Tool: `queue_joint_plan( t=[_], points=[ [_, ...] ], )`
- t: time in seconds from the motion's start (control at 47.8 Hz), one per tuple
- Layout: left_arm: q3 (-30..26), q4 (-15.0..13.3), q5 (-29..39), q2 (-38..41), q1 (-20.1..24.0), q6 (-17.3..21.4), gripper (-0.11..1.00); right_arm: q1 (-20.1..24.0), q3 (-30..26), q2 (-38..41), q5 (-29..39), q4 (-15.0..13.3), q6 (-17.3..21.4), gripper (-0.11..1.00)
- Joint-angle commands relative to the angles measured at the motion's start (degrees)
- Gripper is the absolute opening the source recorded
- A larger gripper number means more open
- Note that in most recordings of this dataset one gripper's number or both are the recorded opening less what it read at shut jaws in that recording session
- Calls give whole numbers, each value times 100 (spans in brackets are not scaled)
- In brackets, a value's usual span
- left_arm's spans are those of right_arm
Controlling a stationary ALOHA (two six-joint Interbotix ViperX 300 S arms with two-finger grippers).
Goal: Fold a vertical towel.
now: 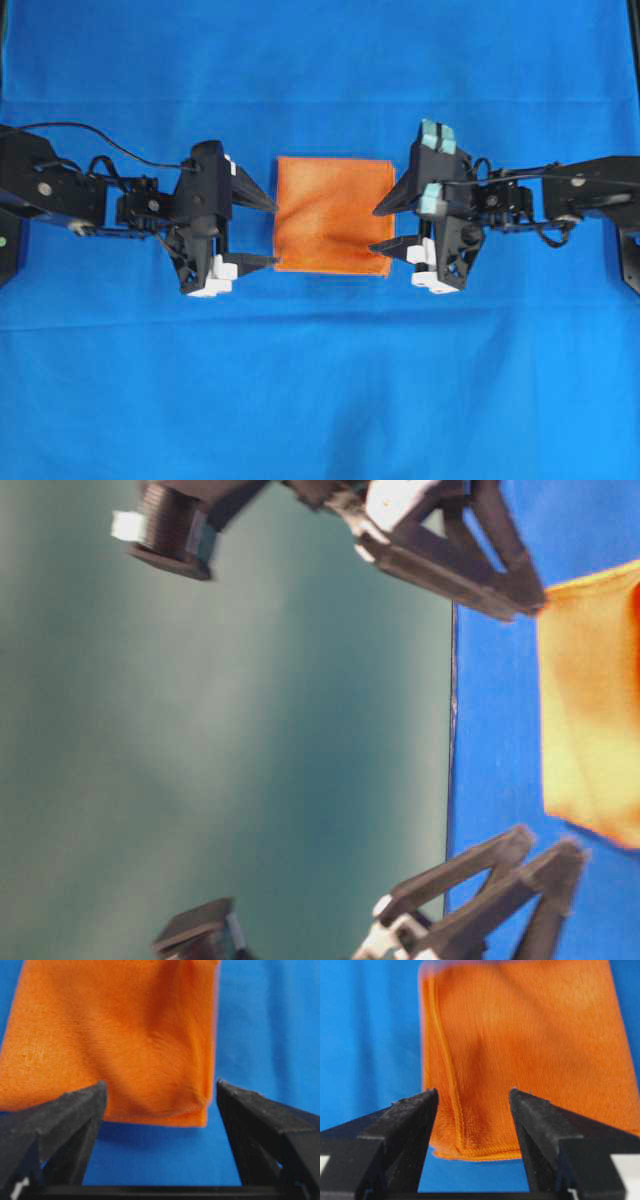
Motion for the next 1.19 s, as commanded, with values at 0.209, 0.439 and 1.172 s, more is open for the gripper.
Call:
queue_joint_plan(
  t=[0.209, 0.439, 1.172],
  points=[
    [62, 0, 615, -1327, -176, -9, 78, 141, 18, -1230, 255, 0, 0, 62],
    [422, 0, 659, -2487, -176, 18, 77, 132, 255, -2312, 255, -70, -35, 62],
    [2303, 0, 1063, -6188, -176, 70, 75, -176, 2188, -5467, 325, -141, -26, 62]
  ],
)
